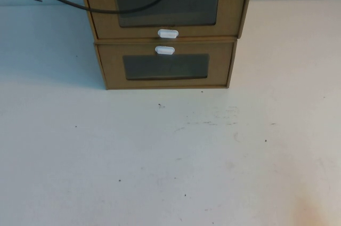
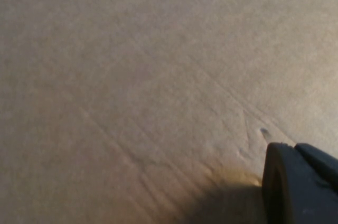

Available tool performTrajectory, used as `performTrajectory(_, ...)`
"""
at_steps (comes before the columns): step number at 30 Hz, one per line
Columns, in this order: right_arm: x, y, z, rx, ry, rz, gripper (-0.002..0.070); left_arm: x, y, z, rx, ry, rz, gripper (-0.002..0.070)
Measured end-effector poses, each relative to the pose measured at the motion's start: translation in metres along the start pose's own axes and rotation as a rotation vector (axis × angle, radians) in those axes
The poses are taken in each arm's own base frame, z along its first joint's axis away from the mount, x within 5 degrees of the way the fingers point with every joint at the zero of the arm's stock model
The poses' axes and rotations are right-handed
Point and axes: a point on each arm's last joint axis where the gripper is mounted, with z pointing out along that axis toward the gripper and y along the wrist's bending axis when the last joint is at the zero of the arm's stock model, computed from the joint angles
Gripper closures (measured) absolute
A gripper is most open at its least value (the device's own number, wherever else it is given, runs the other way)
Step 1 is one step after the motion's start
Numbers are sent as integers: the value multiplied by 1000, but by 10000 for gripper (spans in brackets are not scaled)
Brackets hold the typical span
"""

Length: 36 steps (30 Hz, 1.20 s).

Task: Open the shoe box
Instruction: 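Pull the top drawer of the cardboard box fully open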

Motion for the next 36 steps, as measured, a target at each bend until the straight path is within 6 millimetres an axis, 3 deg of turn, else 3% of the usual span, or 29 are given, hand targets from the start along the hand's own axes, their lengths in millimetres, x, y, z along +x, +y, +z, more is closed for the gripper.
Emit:
performTrajectory(8, -17, 4, -2, -96, -168, 528, 689, 1, -1, 0, 7, 9, -9, 679)
performTrajectory(16, -21, 3, -3, -110, -216, 695, 689, 1, -1, 0, 12, 13, -13, 679)
performTrajectory(19, -28, 8, -5, -156, -179, 672, 689, 1, -1, 0, 14, 16, -19, 679)
performTrajectory(26, -82, 28, 2, -244, 134, 452, 689, 2, -2, 0, 14, 21, -32, 679)
performTrajectory(31, -117, 36, 25, -325, 365, 277, 689, 2, -1, 0, 9, 26, -45, 679)
performTrajectory(36, -142, 43, 53, -386, 441, 204, 689, 2, -1, -1, 9, 27, -46, 679)
